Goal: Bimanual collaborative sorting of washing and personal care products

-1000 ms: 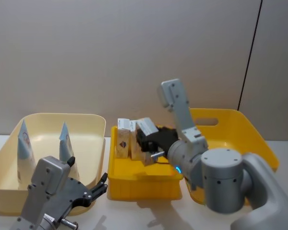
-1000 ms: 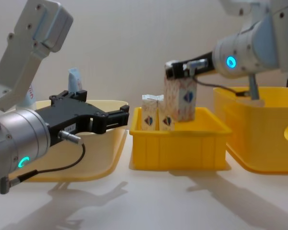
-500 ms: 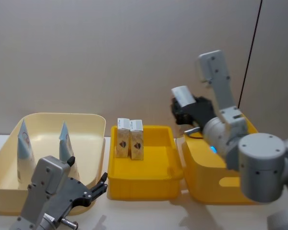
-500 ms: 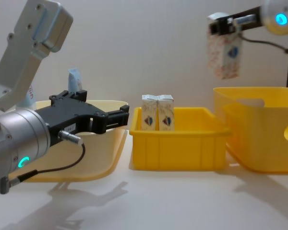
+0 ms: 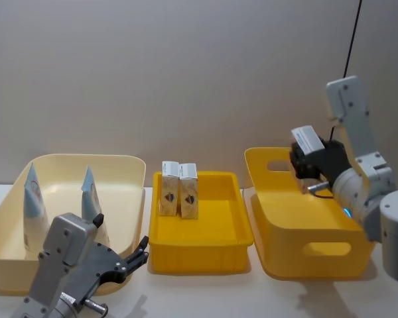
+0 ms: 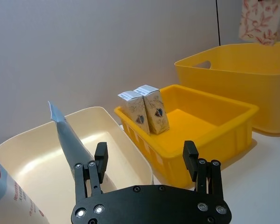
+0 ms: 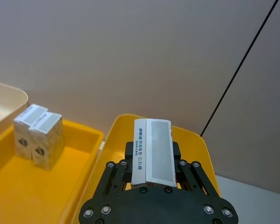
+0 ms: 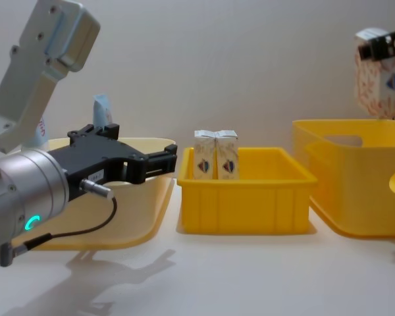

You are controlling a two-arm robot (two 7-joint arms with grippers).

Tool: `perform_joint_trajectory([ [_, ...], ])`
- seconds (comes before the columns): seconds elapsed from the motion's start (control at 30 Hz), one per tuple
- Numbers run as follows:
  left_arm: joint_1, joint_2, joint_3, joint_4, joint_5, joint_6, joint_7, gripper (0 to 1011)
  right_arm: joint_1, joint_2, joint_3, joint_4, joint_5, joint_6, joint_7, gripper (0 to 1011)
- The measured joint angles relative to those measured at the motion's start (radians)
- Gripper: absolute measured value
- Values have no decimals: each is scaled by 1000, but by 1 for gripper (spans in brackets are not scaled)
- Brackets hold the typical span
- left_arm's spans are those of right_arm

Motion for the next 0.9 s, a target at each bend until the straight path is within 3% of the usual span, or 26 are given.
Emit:
perform_joint_trajectory([
  [0.43,0,0,0,0,0,0,0,1003,6,28,-5,79,15,49,82,421],
  [0.9,0,0,0,0,0,0,0,1003,29,30,-26,171,32,69,156,853],
])
